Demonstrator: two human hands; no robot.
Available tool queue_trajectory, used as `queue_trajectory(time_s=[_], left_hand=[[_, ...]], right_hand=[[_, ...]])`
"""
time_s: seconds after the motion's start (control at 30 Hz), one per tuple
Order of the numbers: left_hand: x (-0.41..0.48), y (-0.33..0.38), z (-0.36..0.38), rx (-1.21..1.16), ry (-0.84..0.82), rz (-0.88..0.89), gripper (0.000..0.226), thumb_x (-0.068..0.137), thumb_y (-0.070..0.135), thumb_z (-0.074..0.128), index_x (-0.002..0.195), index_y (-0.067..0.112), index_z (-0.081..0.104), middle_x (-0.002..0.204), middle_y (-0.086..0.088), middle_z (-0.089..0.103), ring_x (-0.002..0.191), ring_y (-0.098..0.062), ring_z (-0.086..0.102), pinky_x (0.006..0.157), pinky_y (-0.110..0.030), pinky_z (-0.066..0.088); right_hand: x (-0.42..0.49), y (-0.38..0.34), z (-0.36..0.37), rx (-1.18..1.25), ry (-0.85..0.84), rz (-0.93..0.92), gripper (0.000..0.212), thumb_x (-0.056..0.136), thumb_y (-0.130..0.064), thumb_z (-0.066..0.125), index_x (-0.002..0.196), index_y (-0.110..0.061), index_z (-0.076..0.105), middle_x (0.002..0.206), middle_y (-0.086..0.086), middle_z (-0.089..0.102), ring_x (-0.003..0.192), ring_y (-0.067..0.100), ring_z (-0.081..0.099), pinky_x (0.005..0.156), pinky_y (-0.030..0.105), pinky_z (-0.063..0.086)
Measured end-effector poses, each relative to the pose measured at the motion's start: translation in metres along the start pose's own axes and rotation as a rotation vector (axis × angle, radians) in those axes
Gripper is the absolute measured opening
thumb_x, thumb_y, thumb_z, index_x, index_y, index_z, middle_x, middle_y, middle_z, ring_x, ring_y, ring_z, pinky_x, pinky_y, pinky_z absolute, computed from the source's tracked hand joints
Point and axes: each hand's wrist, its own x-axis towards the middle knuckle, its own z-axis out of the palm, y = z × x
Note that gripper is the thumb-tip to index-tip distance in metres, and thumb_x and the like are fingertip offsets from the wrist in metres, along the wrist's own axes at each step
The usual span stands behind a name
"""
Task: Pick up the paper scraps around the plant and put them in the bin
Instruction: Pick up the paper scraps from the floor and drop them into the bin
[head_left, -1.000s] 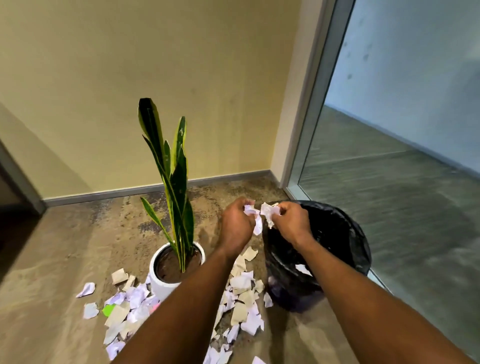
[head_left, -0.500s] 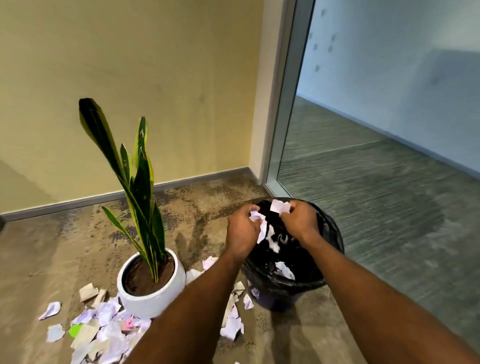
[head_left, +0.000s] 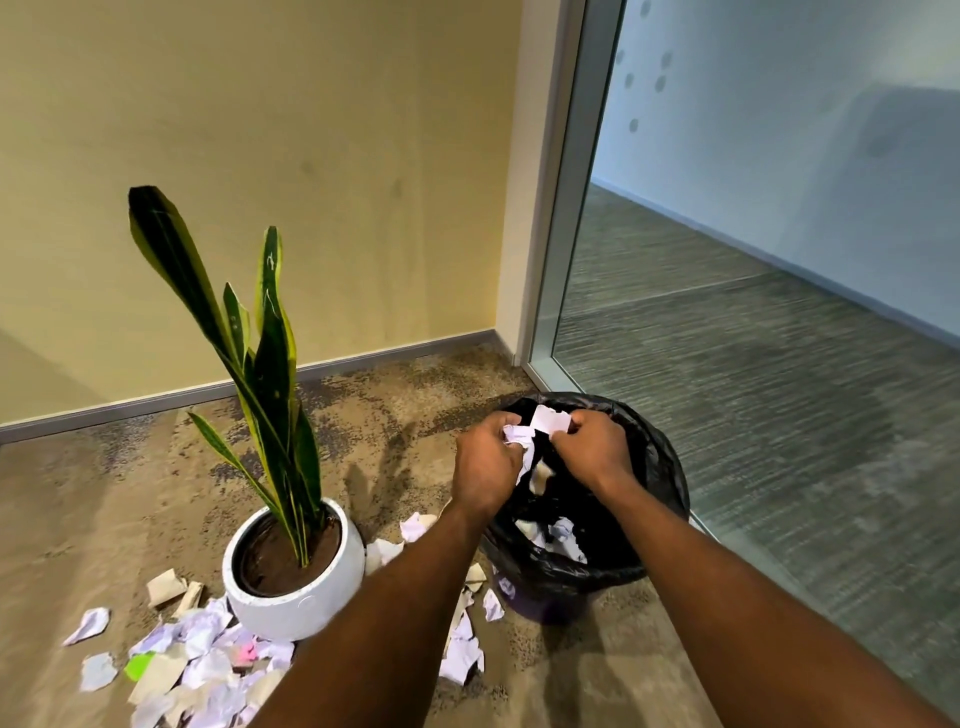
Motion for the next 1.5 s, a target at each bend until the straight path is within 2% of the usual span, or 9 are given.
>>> queue_trajectory(time_s=[0.13, 0.33, 0.47, 0.63, 0.77, 0.87, 0.97, 1.07, 1.5], left_hand=[[0.001, 0.0, 0.004, -0.045, -0.089, -0.003, 0.05, 0.085, 0.002, 0.07, 0.132, 0.012, 0.058, 0.127, -0.013, 0.062, 0.104, -0.019, 0.066, 0.095, -0.032, 0.053], [0.002, 0.001, 0.007, -0.067, -0.107, 0.005, 0.046, 0.087, 0.0, 0.064, 0.132, 0.01, 0.057, 0.129, -0.01, 0.063, 0.12, -0.019, 0.059, 0.106, -0.037, 0.047], [0.0, -0.001, 0.005, -0.06, -0.09, 0.035, 0.043, 0.09, -0.001, 0.061, 0.132, 0.007, 0.057, 0.128, -0.008, 0.064, 0.12, -0.016, 0.059, 0.106, -0.029, 0.045], [-0.003, -0.013, -0.007, -0.038, -0.017, 0.037, 0.036, 0.092, -0.001, 0.056, 0.126, 0.008, 0.062, 0.122, -0.005, 0.067, 0.111, -0.011, 0.062, 0.097, -0.016, 0.044], [-0.008, -0.029, -0.027, -0.017, 0.059, 0.018, 0.036, 0.091, -0.001, 0.052, 0.122, 0.011, 0.065, 0.114, -0.003, 0.07, 0.098, -0.009, 0.064, 0.079, -0.005, 0.044], [-0.014, -0.046, -0.046, -0.003, 0.127, 0.008, 0.035, 0.09, 0.0, 0.052, 0.122, 0.006, 0.065, 0.116, -0.009, 0.07, 0.105, -0.018, 0.065, 0.091, -0.016, 0.044], [-0.03, -0.071, -0.063, 0.002, 0.193, 0.002, 0.037, 0.087, -0.002, 0.052, 0.119, 0.008, 0.066, 0.108, -0.009, 0.072, 0.097, -0.015, 0.065, 0.094, 0.002, 0.028], [-0.05, -0.112, -0.075, 0.073, 0.22, -0.053, 0.04, 0.081, -0.003, 0.053, 0.115, 0.013, 0.069, 0.103, -0.007, 0.072, 0.092, -0.019, 0.066, 0.082, -0.017, 0.043], [-0.168, -0.259, -0.038, 0.481, -0.316, -0.241, 0.052, 0.09, 0.026, 0.06, 0.139, 0.025, 0.046, 0.137, -0.005, 0.052, 0.118, -0.023, 0.052, 0.094, -0.033, 0.047]], right_hand=[[0.001, 0.004, 0.0, -0.041, 0.023, -0.015, 0.03, 0.081, -0.011, 0.061, 0.055, -0.015, 0.047, 0.057, -0.003, 0.053, 0.051, 0.011, 0.047, 0.046, 0.025, 0.032], [-0.001, 0.005, 0.003, -0.072, 0.051, -0.042, 0.031, 0.079, -0.006, 0.063, 0.054, -0.016, 0.047, 0.057, -0.001, 0.052, 0.053, 0.014, 0.048, 0.047, 0.026, 0.033], [-0.001, 0.005, 0.011, -0.051, 0.038, -0.029, 0.008, 0.081, -0.01, 0.068, 0.079, -0.018, 0.065, 0.088, 0.005, 0.068, 0.072, 0.018, 0.06, 0.061, 0.025, 0.042], [-0.009, -0.008, 0.03, -0.03, 0.046, -0.078, 0.04, 0.083, -0.014, 0.072, 0.121, -0.015, 0.061, 0.127, 0.008, 0.054, 0.105, 0.022, 0.06, 0.083, 0.026, 0.045], [-0.026, -0.032, 0.049, 0.016, 0.076, -0.217, 0.039, 0.085, -0.014, 0.065, 0.124, -0.014, 0.059, 0.128, 0.007, 0.052, 0.113, 0.024, 0.055, 0.095, 0.029, 0.043], [-0.046, -0.046, 0.069, -0.041, 0.045, -0.478, 0.038, 0.086, -0.01, 0.061, 0.124, -0.011, 0.057, 0.127, 0.007, 0.051, 0.115, 0.024, 0.052, 0.097, 0.034, 0.046], [-0.065, -0.05, 0.097, -0.122, -0.003, -0.706, 0.038, 0.085, -0.008, 0.059, 0.123, -0.009, 0.057, 0.122, 0.009, 0.052, 0.111, 0.025, 0.054, 0.091, 0.034, 0.049], [-0.084, -0.043, 0.133, -0.154, -0.112, -0.778, 0.038, 0.086, -0.011, 0.055, 0.124, -0.011, 0.054, 0.124, 0.009, 0.051, 0.11, 0.027, 0.055, 0.088, 0.036, 0.051], [-0.147, 0.099, 0.229, -0.738, -0.849, -0.236, 0.111, 0.07, -0.041, 0.082, 0.151, -0.042, 0.005, 0.163, 0.01, -0.003, 0.144, 0.038, 0.022, 0.108, 0.046, 0.038]])
